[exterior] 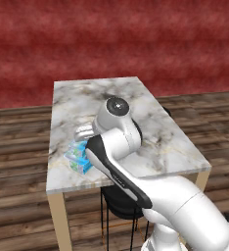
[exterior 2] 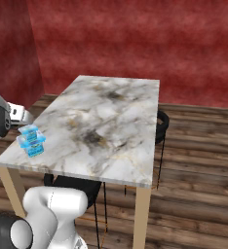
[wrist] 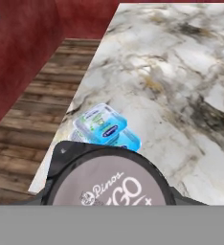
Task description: Stack the yogurt containers by placing the smaller containers on top of the larger containers.
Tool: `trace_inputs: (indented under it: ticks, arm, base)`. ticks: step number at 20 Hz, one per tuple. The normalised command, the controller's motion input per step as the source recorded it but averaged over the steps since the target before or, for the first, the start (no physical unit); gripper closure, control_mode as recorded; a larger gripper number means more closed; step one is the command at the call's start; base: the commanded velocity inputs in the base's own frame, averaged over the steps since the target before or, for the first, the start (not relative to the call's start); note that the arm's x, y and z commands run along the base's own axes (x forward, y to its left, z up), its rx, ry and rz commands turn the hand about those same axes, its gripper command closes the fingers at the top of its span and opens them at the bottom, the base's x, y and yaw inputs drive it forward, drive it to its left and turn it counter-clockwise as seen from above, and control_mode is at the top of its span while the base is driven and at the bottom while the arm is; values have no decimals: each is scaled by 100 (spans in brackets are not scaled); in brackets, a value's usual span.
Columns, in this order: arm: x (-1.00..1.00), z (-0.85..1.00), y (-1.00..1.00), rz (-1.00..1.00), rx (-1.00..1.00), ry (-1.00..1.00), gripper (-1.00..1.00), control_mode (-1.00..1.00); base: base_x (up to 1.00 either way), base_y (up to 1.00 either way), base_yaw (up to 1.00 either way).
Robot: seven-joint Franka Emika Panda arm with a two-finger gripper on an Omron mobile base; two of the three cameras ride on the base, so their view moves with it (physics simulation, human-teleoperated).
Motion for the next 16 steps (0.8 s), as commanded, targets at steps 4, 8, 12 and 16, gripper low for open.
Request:
trace_inputs:
  ticks: [4,8,12,16]
  arm:
    - [24,0,15,0,0,0,100,-100]
    - [22,-2,18,0,0,0,100,-100]
    - [21,-6,15,0,0,0,100,-100]
    - [19,-8,6,0,0,0,100,-100]
  base:
    - [0,0,0]
    - [0,0,0]
    - [0,0,0]
    - [0,0,0]
